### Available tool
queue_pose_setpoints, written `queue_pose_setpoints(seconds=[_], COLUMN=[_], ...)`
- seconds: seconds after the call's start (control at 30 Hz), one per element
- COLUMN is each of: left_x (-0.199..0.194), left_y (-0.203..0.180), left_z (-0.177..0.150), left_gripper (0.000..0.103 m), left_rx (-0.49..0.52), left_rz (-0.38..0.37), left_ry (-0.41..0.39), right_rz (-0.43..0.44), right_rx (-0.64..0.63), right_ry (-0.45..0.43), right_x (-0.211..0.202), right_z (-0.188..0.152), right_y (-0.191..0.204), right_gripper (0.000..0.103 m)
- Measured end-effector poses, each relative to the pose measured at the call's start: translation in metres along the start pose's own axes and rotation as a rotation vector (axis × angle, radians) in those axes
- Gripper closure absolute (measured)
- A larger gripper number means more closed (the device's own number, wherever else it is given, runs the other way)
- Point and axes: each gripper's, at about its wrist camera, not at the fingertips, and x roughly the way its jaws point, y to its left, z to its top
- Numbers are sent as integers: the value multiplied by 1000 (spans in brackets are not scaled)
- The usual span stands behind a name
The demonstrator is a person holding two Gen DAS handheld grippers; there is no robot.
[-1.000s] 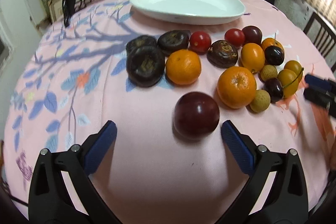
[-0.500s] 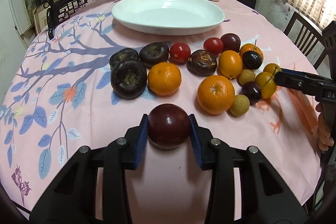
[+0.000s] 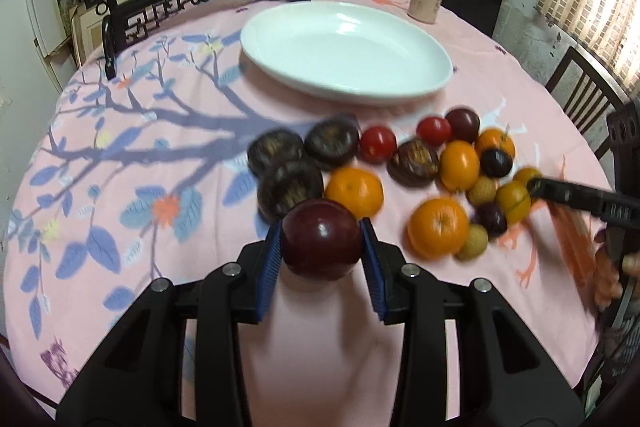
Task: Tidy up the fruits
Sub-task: 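Carry the plum with the left tool to the plate while the right tool drops a yellow tomato there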
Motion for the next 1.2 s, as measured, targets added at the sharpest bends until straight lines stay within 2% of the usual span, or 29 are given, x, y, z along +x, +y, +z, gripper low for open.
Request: queue_pose_setpoints(seconds=[0.07,0.1,0.13,0.27,0.4,0.53,0.63,0.67,0.7,0.73,0.77,0.83,0.87,0.9,0.97,1.03,1.1,1.2], left_x=[-1,-1,-1,7,25,51,74,78,80,80,79,77,76,74,70,65,57,44], left_y=[-1,-1,-3,-9,-8,-1,8,13,17,20,24,31,33,36,41,42,39,35], left_z=[16,23,34,73,103,123,127,128,126,125,126,127,128,128,128,125,118,99], left_gripper=[65,65,65,65,65,64,64,61,56,41,36,33,33,33,33,33,33,32], left_rx=[-2,-3,-7,-11,-37,-72,-102,-117,-127,-136,-143,-154,-160,-173,-194,-181,-151,-94], left_rz=[-7,-12,-19,-35,-55,-48,-52,-56,-59,-61,-70,-66,-76,-85,-86,-68,-36,68], left_ry=[-13,-19,-27,-55,-64,-57,-13,-11,-17,-21,-35,-41,-43,-46,-59,-69,-81,-100], right_rz=[4,11,11,6,-38,-88,-119,-136,-154,-169,-189,-204,-192,-183,-172,-171,-159,-118], right_rx=[-12,-8,-3,37,6,-76,-116,-128,-135,-138,-140,-145,-136,-123,-110,-126,-125,-93], right_ry=[4,8,6,-19,-89,-123,-149,-160,-161,-155,-139,-96,-111,-129,-170,-218,-231,-253], right_x=[2,1,0,-9,-22,-1,33,46,64,75,85,97,94,89,76,61,51,33], right_z=[0,0,-1,-1,29,74,105,113,121,124,126,125,124,125,125,122,117,105], right_y=[3,2,0,-9,4,30,43,46,47,45,44,37,34,31,29,32,34,33], right_gripper=[56,60,70,69,69,69,69,69,68,68,67,67,62,52,43,43,43,43])
